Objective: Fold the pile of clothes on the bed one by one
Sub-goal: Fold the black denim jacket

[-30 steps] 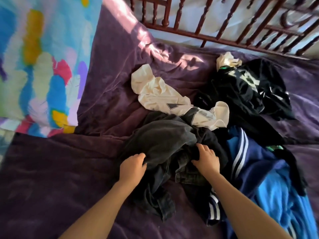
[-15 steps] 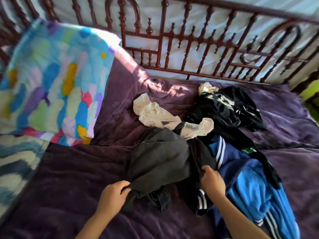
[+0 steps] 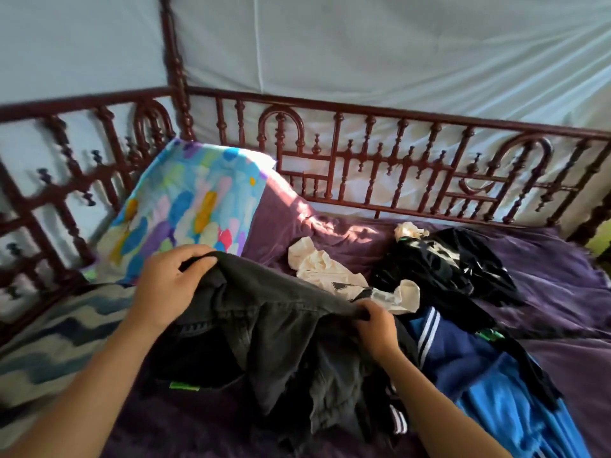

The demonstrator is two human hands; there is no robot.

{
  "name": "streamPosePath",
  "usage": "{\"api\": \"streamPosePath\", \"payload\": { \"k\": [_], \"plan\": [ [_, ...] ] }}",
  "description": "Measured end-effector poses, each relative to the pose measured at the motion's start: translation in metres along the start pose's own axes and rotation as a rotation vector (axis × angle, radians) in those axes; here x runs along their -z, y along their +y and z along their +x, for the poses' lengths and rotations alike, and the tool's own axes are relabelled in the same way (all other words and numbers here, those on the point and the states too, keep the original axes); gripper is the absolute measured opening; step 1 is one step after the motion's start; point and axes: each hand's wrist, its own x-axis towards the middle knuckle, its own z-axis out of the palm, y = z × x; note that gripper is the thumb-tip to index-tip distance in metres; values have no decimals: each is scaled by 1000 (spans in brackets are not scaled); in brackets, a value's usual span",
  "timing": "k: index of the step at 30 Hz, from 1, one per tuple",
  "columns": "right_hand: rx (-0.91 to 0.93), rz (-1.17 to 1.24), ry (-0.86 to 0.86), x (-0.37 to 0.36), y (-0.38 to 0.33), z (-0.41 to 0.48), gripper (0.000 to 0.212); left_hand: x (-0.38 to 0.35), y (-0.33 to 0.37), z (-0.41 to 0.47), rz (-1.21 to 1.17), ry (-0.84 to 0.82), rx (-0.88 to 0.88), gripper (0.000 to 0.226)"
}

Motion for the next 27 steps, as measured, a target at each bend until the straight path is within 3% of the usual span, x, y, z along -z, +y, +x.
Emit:
{"api": "streamPosePath", "payload": {
  "k": [2,5,9,11,15,18,19,21,24,27],
  "plan": [
    [92,154,94,31,-37,9,22,26,7,15,65,88,-27,14],
    [272,197,189,84,-98,18,22,63,22,39,82,220,-49,17],
    [360,347,265,140,-152,14,22,93,59,64,68,308,-177,18],
    [400,416,315,161,-167,9,15,106,79,78,21,339,-258,18],
    [507,512,412,189,-185,-2,29,126,110,105,-66,356,-328,17],
    [488,478,497,191,-179,12,12,112,112,124,-119,341,-368,21],
    [438,364,534,184,-171,23,7,97,105,131,-92,316,-346,24],
    [262,-23,542,160,-143,45,22,53,75,140,68,180,-235,25],
    [-25,-431,180,99,-84,48,44,-20,11,115,364,-280,25,37],
    [-62,-544,-58,32,-31,22,51,-60,-52,58,343,-440,173,42]
  ]
}}
